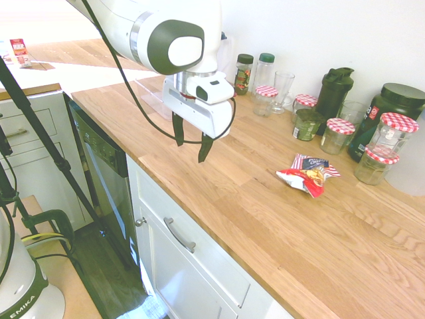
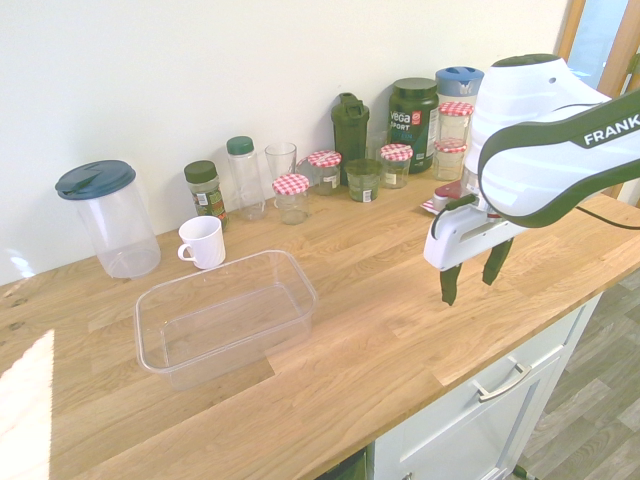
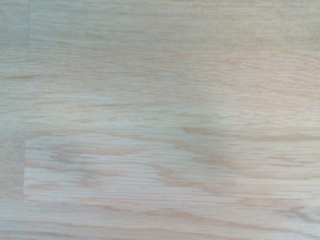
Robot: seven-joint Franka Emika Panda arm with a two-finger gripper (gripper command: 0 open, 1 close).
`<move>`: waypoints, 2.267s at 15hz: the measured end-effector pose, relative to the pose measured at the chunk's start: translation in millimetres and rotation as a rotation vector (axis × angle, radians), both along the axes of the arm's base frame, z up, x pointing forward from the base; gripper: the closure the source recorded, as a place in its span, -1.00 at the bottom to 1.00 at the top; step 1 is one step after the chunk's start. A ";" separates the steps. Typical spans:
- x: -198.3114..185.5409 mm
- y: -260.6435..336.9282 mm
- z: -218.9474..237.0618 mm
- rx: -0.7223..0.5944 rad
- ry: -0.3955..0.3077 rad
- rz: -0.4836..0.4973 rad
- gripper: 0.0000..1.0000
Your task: Put the chip bag into the container
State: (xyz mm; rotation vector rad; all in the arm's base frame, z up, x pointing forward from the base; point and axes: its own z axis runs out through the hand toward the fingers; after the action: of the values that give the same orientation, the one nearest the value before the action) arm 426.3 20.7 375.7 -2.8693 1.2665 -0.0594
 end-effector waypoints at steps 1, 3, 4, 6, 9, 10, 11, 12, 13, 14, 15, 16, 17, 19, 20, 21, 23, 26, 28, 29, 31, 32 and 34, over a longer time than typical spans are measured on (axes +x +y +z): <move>0.1 0.0 -0.5 0.000 0.001 0.000 -1.00; 1.3 0.1 1.5 -0.002 -0.005 0.002 -1.00; 3.8 -0.8 5.7 -0.004 -0.016 0.002 -1.00; 14.3 -15.5 21.0 -0.044 -0.055 -0.018 -1.00; 43.4 -63.3 34.7 -0.167 -0.118 -0.095 -1.00; 56.2 -76.8 33.8 -0.209 -0.130 -0.109 -1.00; 69.9 -87.9 31.5 -0.253 -0.139 -0.121 -1.00; 83.7 -96.6 29.2 -0.295 -0.150 -0.132 -1.00; 98.0 -103.3 26.7 -0.331 -0.160 -0.141 -1.00; 110.6 -109.2 24.2 -0.363 -0.170 -0.153 -1.00; 120.8 -114.1 19.4 -0.384 -0.174 -0.165 -1.00; 129.2 -116.9 12.6 -0.395 -0.171 -0.171 -1.00; 136.5 -118.1 5.7 -0.403 -0.166 -0.174 -1.00; 149.2 -115.7 -6.4 -0.409 -0.156 -0.189 -1.00; 154.0 -114.2 -10.2 -0.411 -0.153 -0.194 -1.00; 157.0 -113.3 -13.2 -0.412 -0.150 -0.194 -1.00; 161.6 -114.4 -16.6 -0.416 -0.142 -0.198 -1.00; 164.1 -121.7 -25.3 -0.421 -0.122 -0.210 -1.00; 165.3 -128.6 -34.9 -0.421 -0.104 -0.218 1.00; 166.6 -130.6 -36.7 -0.417 -0.100 -0.220 1.00; 168.2 -132.1 -37.1 -0.414 -0.097 -0.212 1.00; 168.3 -132.4 -37.0 -0.411 -0.096 -0.210 1.00; 168.6 -133.1 -37.0 -0.406 -0.094 -0.209 1.00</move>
State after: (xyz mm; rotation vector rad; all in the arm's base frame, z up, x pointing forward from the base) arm 594.9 -112.4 338.6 -2.9847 1.7031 -0.5017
